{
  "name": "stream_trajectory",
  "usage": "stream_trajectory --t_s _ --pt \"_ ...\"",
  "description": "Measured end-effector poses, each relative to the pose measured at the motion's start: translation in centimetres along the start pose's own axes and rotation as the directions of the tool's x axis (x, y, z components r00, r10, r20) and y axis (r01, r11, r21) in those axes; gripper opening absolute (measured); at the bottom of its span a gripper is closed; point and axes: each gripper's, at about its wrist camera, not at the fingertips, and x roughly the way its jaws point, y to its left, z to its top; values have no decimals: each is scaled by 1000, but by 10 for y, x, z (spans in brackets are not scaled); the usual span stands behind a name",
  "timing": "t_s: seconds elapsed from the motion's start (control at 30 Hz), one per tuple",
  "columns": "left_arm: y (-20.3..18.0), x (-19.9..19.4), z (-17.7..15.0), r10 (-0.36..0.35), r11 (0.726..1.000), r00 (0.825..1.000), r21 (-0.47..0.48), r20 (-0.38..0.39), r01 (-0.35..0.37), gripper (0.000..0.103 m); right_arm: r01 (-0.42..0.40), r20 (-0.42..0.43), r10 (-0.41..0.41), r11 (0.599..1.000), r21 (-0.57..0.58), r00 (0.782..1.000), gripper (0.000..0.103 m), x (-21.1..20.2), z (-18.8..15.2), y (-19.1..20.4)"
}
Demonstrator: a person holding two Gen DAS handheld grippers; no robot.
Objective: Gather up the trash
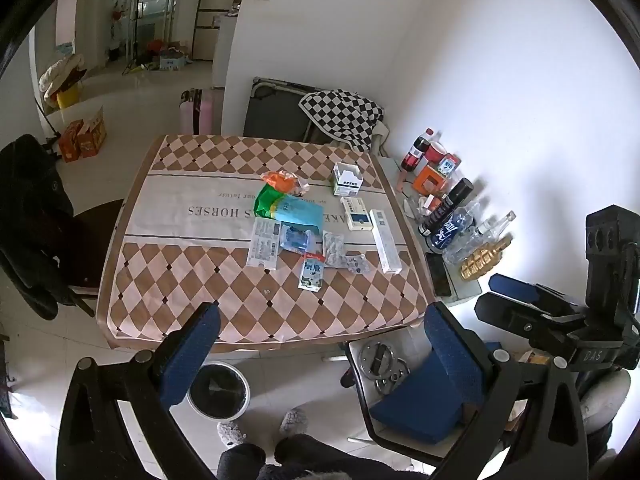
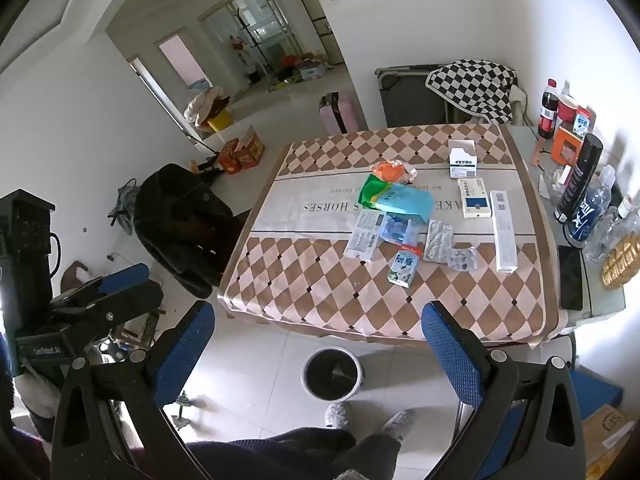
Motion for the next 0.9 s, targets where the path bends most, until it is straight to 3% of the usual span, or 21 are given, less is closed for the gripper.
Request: stream_trajectory --t_s 0.9 --pt "-16 3 1 -4 1000 1000 7 5 4 103 -26 -2 26 1000 5 1000 103 -6 -4 -8"
